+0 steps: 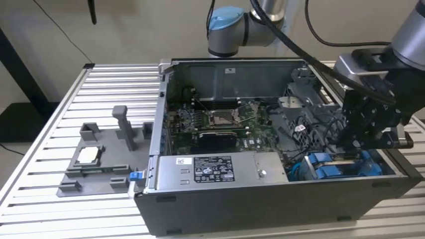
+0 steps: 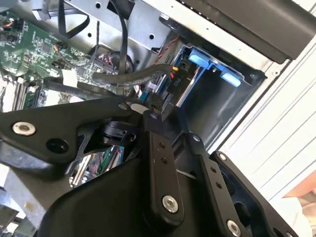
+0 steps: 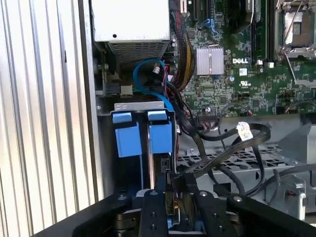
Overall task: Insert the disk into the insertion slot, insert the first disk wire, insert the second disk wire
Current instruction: 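Insert the second disk wire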
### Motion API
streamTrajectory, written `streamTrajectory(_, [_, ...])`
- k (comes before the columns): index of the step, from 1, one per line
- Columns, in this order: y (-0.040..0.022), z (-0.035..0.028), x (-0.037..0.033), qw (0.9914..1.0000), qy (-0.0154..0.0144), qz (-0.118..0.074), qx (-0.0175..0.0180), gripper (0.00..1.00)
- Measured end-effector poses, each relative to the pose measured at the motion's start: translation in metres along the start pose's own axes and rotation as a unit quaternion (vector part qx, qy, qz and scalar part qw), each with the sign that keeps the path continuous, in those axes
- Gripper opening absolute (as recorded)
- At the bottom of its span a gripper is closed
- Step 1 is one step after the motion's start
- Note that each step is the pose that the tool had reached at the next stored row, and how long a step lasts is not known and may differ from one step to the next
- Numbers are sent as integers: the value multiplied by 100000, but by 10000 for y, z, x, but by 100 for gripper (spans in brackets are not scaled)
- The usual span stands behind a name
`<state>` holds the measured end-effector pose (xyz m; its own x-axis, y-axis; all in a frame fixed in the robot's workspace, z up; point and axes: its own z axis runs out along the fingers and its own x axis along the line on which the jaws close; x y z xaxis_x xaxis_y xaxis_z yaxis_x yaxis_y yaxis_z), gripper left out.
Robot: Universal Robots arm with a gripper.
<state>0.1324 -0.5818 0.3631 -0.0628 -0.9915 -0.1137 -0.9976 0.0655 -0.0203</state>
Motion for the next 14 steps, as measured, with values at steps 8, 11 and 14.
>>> streamTrajectory(8, [108,-247,-62,100000,-46,-4,-3,29])
streamTrajectory(11, [180,-277,-101,100000,-62,-3,-4,29])
streamTrajectory(14, [255,-268,-193,100000,-13,-7,22,29])
